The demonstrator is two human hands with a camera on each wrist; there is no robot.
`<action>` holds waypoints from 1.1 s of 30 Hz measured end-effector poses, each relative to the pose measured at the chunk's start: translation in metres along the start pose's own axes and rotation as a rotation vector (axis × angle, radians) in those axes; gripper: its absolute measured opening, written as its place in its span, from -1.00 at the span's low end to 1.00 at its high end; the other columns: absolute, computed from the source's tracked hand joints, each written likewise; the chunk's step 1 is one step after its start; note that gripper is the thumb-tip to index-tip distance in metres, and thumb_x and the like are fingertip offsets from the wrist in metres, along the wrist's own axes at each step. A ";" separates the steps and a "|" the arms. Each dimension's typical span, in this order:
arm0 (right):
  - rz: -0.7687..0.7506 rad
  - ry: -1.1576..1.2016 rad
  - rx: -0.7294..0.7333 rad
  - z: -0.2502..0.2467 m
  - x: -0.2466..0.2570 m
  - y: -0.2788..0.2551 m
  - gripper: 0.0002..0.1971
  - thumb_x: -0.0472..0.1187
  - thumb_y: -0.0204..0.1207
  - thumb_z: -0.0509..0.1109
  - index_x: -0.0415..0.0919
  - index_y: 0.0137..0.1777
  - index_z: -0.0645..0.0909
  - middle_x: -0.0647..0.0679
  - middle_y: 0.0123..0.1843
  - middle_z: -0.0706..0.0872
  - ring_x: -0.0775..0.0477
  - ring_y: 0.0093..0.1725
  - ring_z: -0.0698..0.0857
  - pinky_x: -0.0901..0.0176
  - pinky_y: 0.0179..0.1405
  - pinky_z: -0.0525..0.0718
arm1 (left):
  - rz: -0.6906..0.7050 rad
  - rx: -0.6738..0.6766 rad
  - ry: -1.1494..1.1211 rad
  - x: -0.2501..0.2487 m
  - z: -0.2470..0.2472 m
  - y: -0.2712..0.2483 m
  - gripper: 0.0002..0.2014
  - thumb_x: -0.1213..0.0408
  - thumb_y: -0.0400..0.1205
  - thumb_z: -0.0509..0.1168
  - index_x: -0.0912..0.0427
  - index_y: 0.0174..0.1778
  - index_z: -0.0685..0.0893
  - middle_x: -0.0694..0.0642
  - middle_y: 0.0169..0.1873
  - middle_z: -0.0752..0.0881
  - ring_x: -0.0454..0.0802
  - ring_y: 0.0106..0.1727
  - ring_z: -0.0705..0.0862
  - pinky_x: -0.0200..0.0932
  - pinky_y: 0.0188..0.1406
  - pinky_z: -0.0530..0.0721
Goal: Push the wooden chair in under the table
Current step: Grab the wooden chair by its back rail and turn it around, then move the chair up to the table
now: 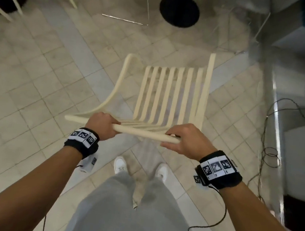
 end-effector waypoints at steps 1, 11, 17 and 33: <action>0.030 0.036 -0.016 -0.003 -0.018 -0.013 -0.60 0.24 0.45 0.58 -0.02 0.13 0.82 0.11 -0.11 0.84 0.14 -0.26 0.71 0.18 -0.24 0.64 | 0.023 -0.011 -0.031 -0.009 -0.002 0.001 -0.64 -0.22 0.48 0.40 -0.27 0.16 0.81 -0.05 0.03 0.88 0.06 0.06 0.80 -0.05 0.14 0.69; 0.177 0.106 -0.088 -0.014 -0.160 -0.106 -0.52 0.40 0.34 0.54 0.14 0.14 0.82 0.23 -0.22 0.67 0.16 -0.20 0.65 0.12 -0.17 0.65 | 0.078 0.120 0.212 -0.072 0.015 0.008 -0.68 -0.25 0.60 0.21 -0.51 0.27 0.62 -0.04 0.08 0.83 0.12 0.04 0.79 -0.01 -0.04 0.74; 0.279 0.039 -0.039 -0.008 -0.253 -0.145 -0.56 0.38 0.46 0.44 0.22 0.23 0.79 0.04 -0.23 0.62 -0.02 -0.15 0.58 -0.16 -0.04 0.64 | 0.101 0.069 0.357 -0.164 0.033 0.018 -0.74 -0.15 0.62 0.18 -0.40 0.18 0.65 -0.02 -0.10 0.77 0.11 -0.06 0.77 -0.01 -0.15 0.67; 0.400 -0.024 -0.238 -0.039 -0.324 -0.116 -0.63 0.05 0.48 0.61 -0.12 0.20 0.83 -0.14 0.08 0.58 -0.18 0.14 0.53 -0.11 0.21 0.62 | -0.104 0.020 0.285 -0.198 0.024 0.059 -0.76 -0.05 0.57 0.25 -0.34 0.09 0.75 0.00 -0.25 0.71 0.12 -0.25 0.69 0.06 -0.07 0.74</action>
Point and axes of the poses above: each hand's wrist, its own y-axis towards the middle knuckle, its own z-axis out of the palm, x = y × z, the point moved 10 cm from there along y, towards the middle knuckle
